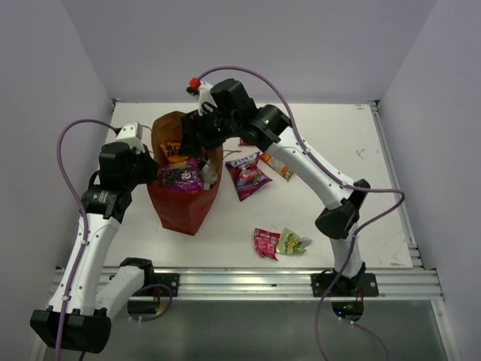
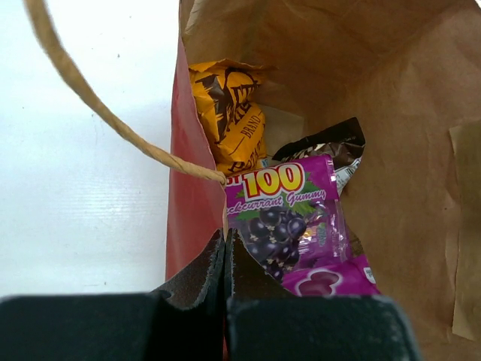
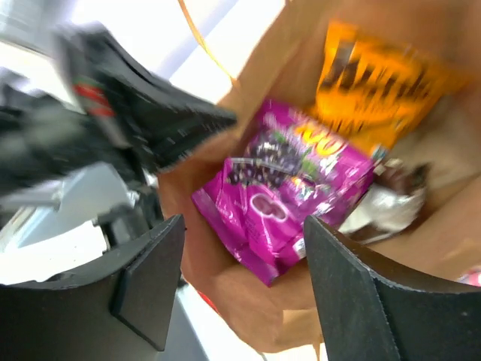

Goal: Place the snacks into the paper bag

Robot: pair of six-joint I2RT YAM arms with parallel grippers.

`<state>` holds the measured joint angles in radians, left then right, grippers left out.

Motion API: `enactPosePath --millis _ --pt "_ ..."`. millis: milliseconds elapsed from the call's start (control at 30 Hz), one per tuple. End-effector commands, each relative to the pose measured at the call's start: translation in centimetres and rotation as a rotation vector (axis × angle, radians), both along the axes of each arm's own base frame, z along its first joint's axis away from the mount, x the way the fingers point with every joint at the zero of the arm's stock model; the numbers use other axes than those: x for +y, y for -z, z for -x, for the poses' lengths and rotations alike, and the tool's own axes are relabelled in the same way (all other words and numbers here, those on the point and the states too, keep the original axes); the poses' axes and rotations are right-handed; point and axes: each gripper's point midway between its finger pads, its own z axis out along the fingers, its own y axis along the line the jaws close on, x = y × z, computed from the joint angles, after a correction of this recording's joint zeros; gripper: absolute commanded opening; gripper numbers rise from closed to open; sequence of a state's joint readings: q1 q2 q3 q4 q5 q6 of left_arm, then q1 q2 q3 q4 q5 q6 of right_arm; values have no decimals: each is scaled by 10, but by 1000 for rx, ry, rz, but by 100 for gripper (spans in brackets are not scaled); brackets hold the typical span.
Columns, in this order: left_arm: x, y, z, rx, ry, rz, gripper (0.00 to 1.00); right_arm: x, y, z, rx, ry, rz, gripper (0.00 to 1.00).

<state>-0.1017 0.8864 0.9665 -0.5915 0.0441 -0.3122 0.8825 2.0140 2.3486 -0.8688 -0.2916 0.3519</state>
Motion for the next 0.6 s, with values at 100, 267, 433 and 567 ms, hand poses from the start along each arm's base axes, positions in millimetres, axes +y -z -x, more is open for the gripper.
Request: enactPosePath --millis 100,267,433,567 --pt "-5 -2 -5 -28 20 8 0 -79 -116 4 -326 184 -70 83" --pt "-6 -1 -6 -26 24 10 0 -155 -42 -12 -232 387 100 96" --pt "-7 -2 -5 -24 27 9 0 -205 54 -23 -46 510 107 96" --pt "-6 -1 -4 -20 25 6 0 -207 100 -31 -11 477 199 96"
